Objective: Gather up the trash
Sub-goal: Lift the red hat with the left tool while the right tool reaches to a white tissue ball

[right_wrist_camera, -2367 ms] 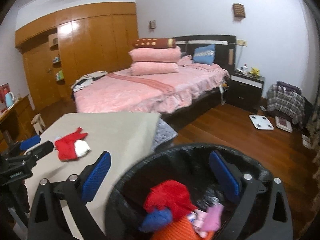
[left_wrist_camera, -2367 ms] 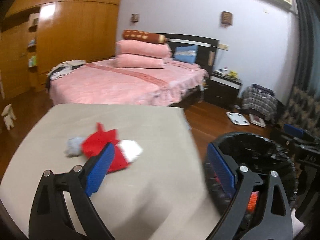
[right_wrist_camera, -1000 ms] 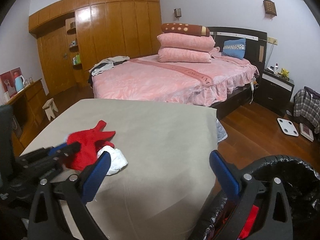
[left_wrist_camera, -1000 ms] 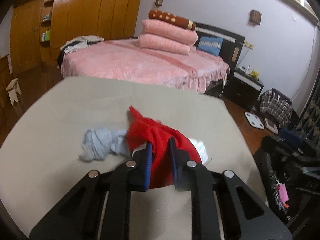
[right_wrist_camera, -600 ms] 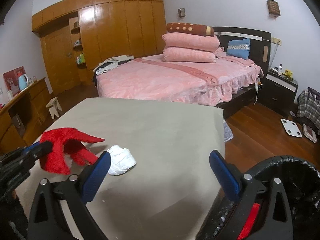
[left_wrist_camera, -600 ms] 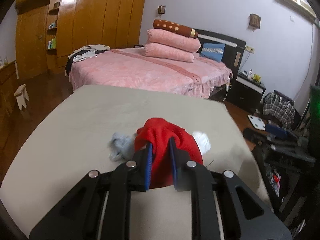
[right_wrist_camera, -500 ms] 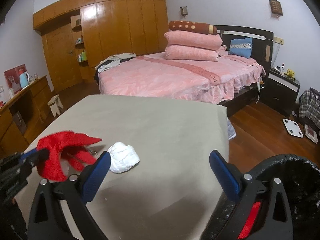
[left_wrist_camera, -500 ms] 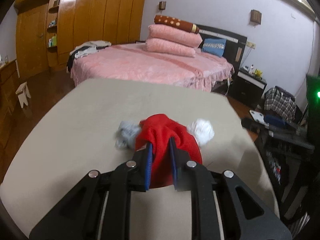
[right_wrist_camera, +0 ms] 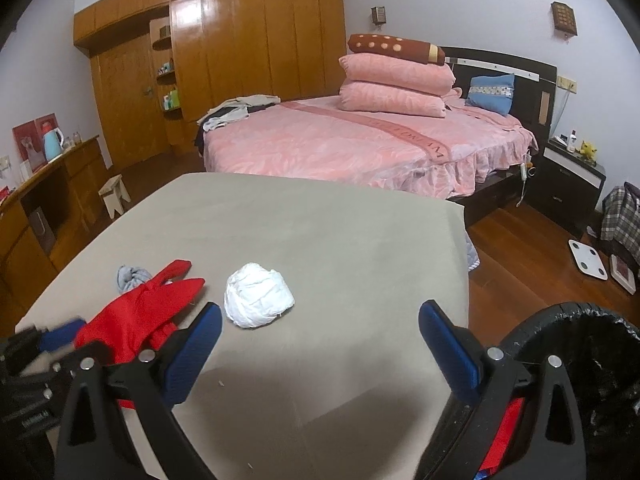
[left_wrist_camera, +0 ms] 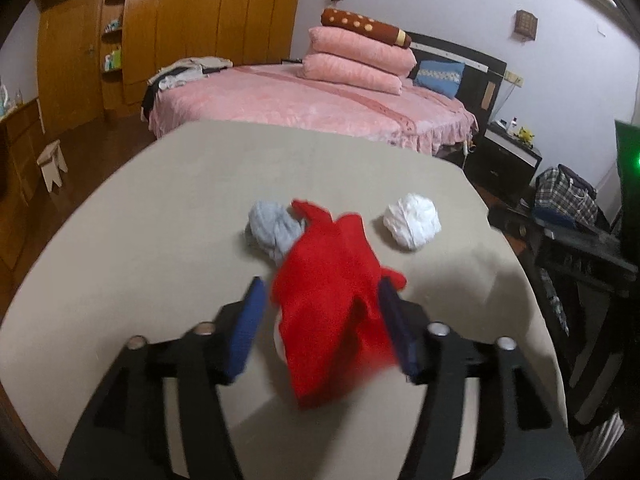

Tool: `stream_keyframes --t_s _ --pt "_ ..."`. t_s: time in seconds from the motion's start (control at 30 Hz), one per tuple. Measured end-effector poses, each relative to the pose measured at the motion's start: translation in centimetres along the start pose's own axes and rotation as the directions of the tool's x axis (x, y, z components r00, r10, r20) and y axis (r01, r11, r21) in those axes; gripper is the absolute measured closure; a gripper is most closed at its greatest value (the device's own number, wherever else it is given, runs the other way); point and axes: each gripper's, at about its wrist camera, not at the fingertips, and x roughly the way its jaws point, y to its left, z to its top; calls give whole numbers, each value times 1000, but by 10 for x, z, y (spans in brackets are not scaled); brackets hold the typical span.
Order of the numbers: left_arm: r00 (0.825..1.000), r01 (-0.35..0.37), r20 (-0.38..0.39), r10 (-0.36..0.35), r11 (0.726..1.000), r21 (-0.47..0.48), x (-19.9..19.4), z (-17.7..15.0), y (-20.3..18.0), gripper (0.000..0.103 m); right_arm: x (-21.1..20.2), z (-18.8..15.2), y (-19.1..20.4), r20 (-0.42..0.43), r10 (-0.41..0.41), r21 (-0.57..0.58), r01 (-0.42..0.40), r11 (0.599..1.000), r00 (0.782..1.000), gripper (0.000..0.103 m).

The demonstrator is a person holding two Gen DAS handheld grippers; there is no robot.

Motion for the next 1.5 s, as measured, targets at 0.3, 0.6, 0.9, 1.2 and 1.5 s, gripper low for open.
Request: stream_keyframes --t_s 0.3,0.6,0.9,1.2,1.5 --pt "997 55 -54 -53 998 28 30 11 -10 96 0 0 -1 0 -6 3 6 1000 1000 6" --pt "993 64 96 -65 998 8 -12 23 -14 100 0 0 -4 2 -4 13 4 1000 1000 6" --pt "982 -3 187 9 999 -33 -54 36 4 100 -3 5 7 17 24 6 -24 1000 1000 6" --pt "978 -130 154 142 988 -81 -56 27 43 100 1 7 54 16 117 -37 -116 993 993 6" --pt "982 -157 91 165 984 -87 -46 4 72 100 8 -15 107 -42 197 -81 -199 977 980 7"
